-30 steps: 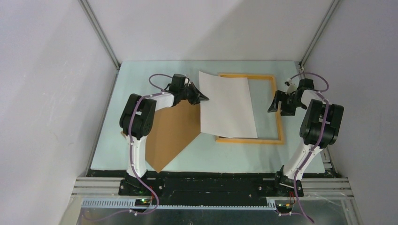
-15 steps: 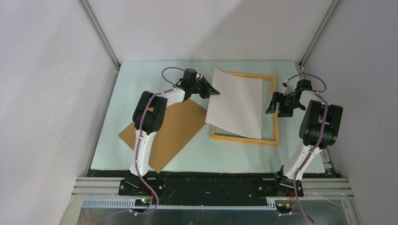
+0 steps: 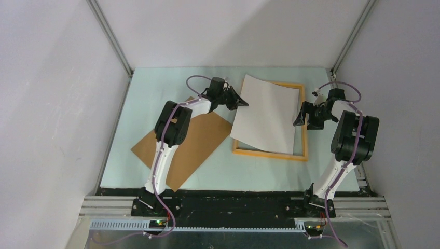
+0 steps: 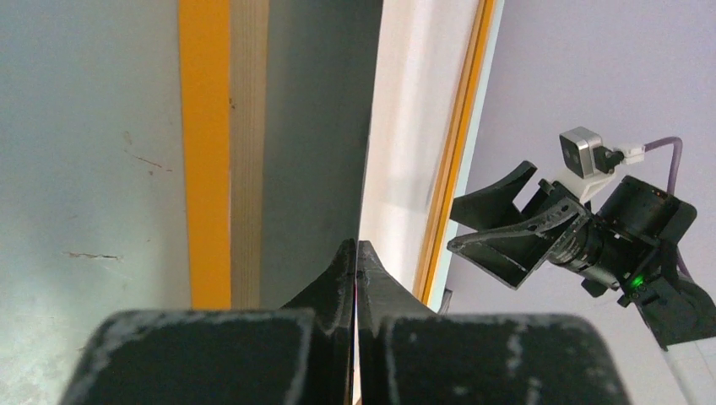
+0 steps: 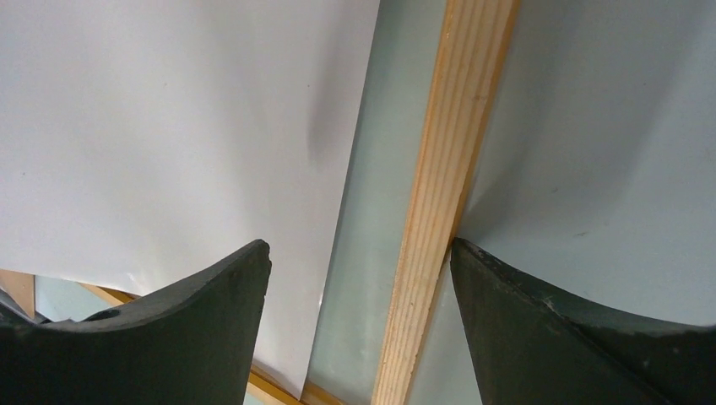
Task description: Put the photo into the frame
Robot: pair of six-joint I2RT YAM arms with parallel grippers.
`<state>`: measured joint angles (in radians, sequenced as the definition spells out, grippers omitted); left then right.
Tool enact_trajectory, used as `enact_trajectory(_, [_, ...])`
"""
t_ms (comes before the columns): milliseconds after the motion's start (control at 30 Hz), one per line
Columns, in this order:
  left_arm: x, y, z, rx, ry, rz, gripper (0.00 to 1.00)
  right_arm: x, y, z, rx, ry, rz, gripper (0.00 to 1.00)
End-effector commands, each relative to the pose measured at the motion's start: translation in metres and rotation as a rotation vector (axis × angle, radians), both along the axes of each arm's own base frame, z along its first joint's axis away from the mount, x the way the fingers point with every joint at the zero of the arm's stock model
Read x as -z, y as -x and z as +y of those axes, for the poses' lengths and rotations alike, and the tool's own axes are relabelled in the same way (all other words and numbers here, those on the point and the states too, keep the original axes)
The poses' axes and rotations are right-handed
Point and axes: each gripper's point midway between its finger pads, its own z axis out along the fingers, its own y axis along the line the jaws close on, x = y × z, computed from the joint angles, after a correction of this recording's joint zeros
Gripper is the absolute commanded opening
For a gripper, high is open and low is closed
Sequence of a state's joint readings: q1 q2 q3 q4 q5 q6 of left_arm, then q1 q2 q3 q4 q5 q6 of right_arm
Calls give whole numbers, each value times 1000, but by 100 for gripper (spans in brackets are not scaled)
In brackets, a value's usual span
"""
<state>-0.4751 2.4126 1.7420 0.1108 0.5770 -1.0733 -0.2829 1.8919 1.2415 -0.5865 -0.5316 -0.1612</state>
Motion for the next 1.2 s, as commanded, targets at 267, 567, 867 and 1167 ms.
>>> enact_trajectory(267, [-6, -15, -7, -98, 43, 6, 0, 0, 11, 3, -5, -23, 14, 83])
enact_trajectory(567, [-3, -5, -17, -83, 50, 25, 0, 1, 9, 3, 3, -28, 13, 83])
enact_trajectory(867, [4, 9, -20, -67, 31, 34, 0, 1, 9, 2, 7, -31, 9, 84])
enact_trajectory(1167, [7, 9, -22, -79, 24, 42, 0, 0, 10, 0, 11, -36, 11, 84])
